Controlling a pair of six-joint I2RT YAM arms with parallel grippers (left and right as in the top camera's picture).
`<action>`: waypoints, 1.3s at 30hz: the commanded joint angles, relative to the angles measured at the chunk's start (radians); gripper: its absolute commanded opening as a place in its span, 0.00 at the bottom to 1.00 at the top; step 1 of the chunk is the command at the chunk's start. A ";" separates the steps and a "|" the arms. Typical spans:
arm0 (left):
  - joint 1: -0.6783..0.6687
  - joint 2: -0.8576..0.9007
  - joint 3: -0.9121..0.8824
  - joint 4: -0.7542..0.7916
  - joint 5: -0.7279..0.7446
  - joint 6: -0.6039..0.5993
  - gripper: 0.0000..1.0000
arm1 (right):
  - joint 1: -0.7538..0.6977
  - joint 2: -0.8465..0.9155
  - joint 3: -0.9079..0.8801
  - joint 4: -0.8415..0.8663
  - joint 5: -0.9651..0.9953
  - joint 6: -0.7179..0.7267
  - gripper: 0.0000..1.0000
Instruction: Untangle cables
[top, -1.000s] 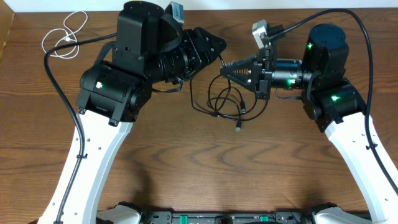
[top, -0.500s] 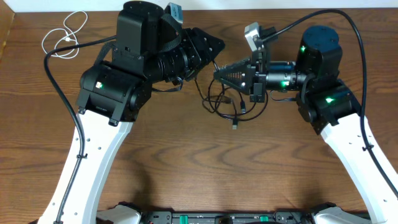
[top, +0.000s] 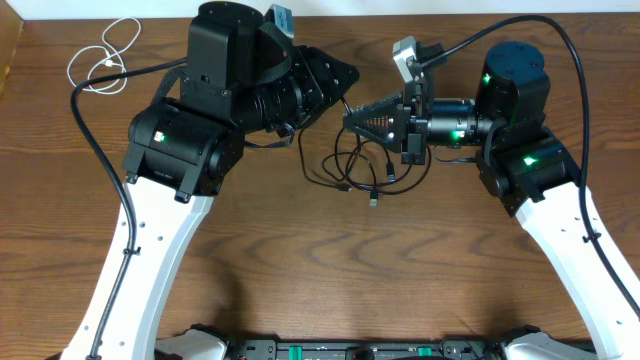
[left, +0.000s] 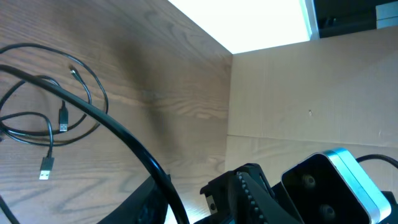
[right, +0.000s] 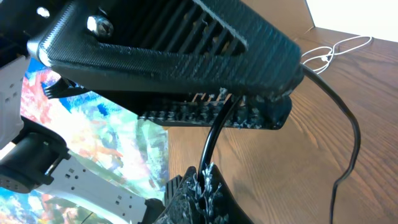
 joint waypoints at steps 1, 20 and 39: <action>0.000 -0.001 0.009 0.001 0.010 -0.002 0.33 | 0.005 -0.001 0.002 0.003 0.000 0.005 0.01; 0.000 -0.001 0.009 -0.027 -0.116 0.005 0.08 | 0.005 -0.001 0.002 -0.002 0.000 0.005 0.06; 0.000 -0.016 0.009 -0.116 -0.752 0.036 0.08 | 0.005 -0.001 0.002 -0.142 0.134 0.002 0.96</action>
